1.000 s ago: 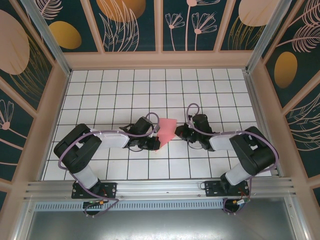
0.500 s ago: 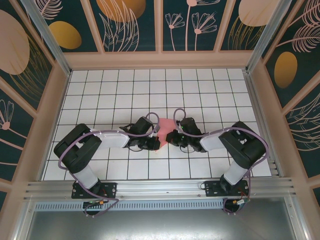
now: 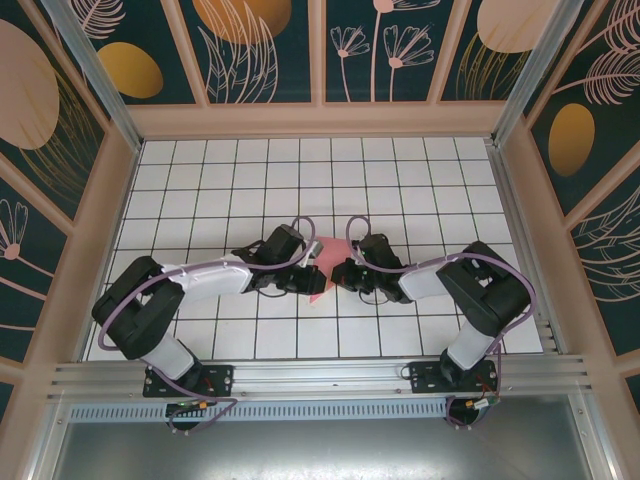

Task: Fold a paper plane with a square sheet of paper (pick it up from the middle)
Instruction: Third fold the triangle at the center of the table, then fourth fold the wing at the center of the table.

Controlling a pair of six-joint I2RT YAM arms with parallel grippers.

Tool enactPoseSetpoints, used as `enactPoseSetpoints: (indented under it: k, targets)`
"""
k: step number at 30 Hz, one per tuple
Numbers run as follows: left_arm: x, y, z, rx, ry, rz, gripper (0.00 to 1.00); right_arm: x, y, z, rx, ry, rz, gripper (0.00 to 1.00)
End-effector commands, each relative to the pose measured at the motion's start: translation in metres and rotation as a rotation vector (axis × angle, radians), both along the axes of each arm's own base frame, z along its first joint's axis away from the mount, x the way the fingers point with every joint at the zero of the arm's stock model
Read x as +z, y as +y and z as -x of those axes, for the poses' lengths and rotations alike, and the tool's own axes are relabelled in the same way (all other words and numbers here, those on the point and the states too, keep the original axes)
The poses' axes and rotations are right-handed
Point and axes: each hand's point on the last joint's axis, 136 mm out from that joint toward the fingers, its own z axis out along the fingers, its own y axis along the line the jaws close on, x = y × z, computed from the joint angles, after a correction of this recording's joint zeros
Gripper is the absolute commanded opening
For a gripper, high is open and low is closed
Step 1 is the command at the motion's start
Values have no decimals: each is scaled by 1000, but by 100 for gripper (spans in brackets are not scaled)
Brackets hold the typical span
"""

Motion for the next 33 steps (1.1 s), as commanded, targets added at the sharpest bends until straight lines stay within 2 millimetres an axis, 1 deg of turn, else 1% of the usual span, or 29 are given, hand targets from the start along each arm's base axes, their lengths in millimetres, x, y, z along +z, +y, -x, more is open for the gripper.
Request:
enactPoseSetpoints:
  k: [1, 6, 8, 11, 13, 16, 19, 22, 24, 26, 28, 30, 31, 33]
  targets:
    - [-7, -5, 3, -13, 49, 9, 16, -20, -13, 1, -33, 38, 86, 5]
    - [-46, 17, 16, 6, 103, -105, 15, -22, -14, 0, -31, 42, 105, 5]
    - [-56, 27, 21, 18, 112, -142, 14, -22, -16, 0, -32, 39, 116, 5]
    - [-62, 38, 27, 36, 116, -172, 13, -22, -19, 0, -36, 37, 124, 5]
    - [-62, 42, 30, 43, 115, -178, 13, -22, -20, 0, -36, 35, 125, 5]
    - [-59, 47, 33, 52, 112, -183, 12, -23, -21, 0, -38, 38, 128, 5]
    - [-49, 50, 32, 70, 89, -172, 12, -20, -19, 0, -29, 35, 119, 6]
    - [-33, 48, 22, 97, 28, -149, 12, -15, -15, -3, -23, 27, 104, 6]
    - [-20, 44, 11, 117, -24, -130, 12, -7, -11, -7, -21, 16, 85, 7]
    - [-6, 39, -3, 135, -79, -112, 13, 9, -4, -11, -17, -8, 48, 9]
    - [2, 34, -16, 150, -127, -110, 14, 25, -2, -19, -39, -21, 20, 11]
    - [5, 28, -28, 154, -152, -114, 13, 40, -1, -23, -48, -43, -2, 14]
    - [6, 23, -33, 149, -156, -116, 13, 47, -2, -25, -54, -55, -5, 17]
    - [4, 16, -39, 143, -156, -118, 13, 53, -10, -26, -76, -68, 9, 22]
